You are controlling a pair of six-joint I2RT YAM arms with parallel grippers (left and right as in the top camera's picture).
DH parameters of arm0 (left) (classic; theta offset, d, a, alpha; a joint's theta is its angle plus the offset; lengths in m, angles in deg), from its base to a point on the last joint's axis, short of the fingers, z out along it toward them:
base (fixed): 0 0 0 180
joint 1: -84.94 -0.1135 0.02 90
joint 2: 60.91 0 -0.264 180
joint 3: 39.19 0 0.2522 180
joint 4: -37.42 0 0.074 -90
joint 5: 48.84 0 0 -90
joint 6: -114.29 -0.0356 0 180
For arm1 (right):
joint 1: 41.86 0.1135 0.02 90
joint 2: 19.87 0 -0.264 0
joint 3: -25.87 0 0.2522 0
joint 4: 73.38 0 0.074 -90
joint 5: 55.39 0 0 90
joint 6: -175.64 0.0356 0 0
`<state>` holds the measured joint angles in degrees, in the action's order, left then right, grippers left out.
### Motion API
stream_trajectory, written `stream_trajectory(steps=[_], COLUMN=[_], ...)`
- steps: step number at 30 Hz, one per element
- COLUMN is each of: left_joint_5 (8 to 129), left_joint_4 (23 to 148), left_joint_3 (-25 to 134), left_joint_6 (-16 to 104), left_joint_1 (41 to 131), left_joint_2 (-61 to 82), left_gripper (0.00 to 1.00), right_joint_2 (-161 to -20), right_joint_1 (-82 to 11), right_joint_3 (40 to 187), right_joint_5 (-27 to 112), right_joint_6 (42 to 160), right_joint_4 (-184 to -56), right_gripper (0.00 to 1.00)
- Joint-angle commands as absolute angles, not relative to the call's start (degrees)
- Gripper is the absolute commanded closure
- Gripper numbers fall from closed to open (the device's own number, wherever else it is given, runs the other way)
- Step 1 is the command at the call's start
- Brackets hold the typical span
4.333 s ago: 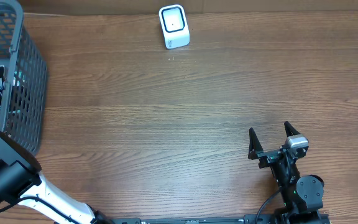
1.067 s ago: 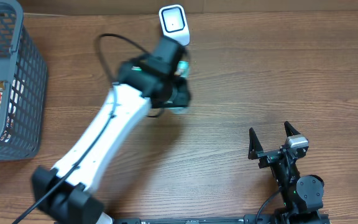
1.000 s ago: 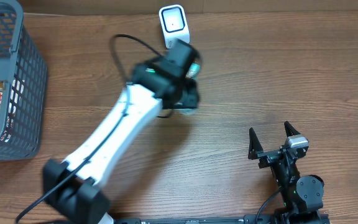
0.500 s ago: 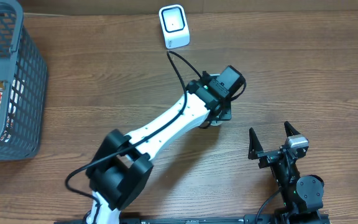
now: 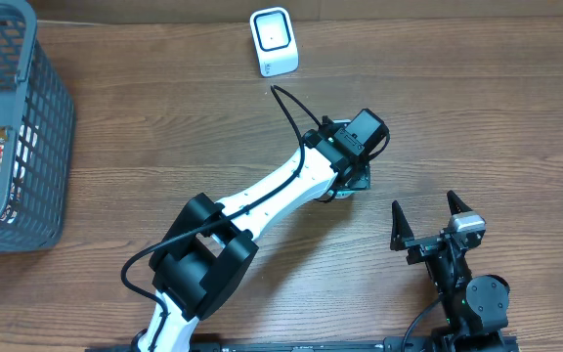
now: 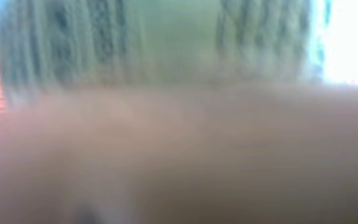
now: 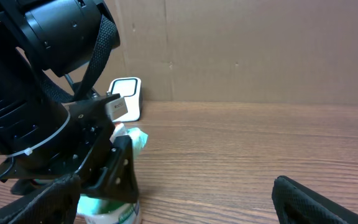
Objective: Scan the item barcode
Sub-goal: 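Carry the teal packet with the left gripper toward the white scanner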
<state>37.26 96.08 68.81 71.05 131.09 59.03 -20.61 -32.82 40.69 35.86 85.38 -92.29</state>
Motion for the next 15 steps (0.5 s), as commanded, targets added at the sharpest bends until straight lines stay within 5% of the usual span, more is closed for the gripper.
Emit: stream_trajectory(steps=[1, 3, 15], left_joint_5=[36.27, 36.27, 33.21], left_joint_4=[95.93, 95.93, 97.42], left_joint_3=[69.56, 69.58, 72.66], left_joint_6=[70.55, 70.44, 65.28], left_joint_1=[131.46, 131.46, 131.46], left_joint_2=[59.08, 59.08, 54.12], left_gripper=[0.11, 0.0, 0.0], right_joint_2=[-20.04, -20.04, -20.04], right_joint_1=[-32.89, -32.89, -32.89], right_joint_3=[40.08, 40.08, 40.08], right_joint_5=[35.97, 35.97, 35.97], right_joint_6=[84.95, 84.95, 84.95], right_joint_4=[-91.94, -91.94, -91.94], right_gripper=[0.0, 0.0, 0.0])
